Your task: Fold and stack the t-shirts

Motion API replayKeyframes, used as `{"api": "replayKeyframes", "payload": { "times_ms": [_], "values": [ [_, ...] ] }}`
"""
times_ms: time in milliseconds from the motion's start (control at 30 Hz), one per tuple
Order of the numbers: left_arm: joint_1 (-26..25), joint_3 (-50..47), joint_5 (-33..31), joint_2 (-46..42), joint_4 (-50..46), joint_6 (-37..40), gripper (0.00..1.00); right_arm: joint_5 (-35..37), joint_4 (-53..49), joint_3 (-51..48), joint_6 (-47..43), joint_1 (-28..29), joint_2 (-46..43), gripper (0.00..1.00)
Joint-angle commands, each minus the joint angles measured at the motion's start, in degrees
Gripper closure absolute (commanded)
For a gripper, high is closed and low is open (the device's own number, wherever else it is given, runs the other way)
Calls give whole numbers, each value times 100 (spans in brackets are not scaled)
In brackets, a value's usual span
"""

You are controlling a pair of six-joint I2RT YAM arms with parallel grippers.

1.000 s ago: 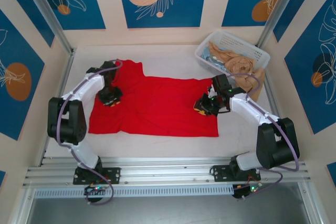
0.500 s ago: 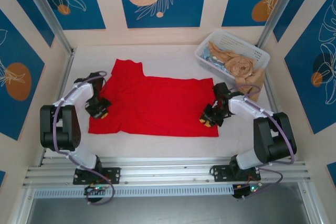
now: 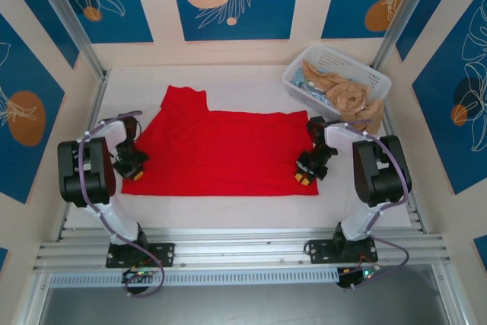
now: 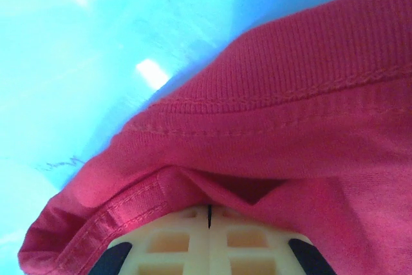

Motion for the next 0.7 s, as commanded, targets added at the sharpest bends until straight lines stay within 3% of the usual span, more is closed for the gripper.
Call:
{"api": "replayKeyframes", "payload": {
  "times_ms": [0, 167, 333, 467, 667],
  "values": [
    [133, 104, -392, 9, -148, 241, 97, 629, -201, 16, -72, -29, 123, 85],
    [29, 226, -332, -551, -317, 126, 90, 995, -504, 155, 98, 372, -615, 75],
    [-485, 585, -123, -1010, -341, -171, 83, 1031, -313, 105, 264, 502, -1102, 70],
    [-751, 843, 610, -644, 161, -355, 85, 437, 505, 3, -20, 418, -973, 73],
    [-832, 1254, 1099, 273, 453, -668, 89, 390, 702, 259, -211, 286, -420, 76]
  ]
}}
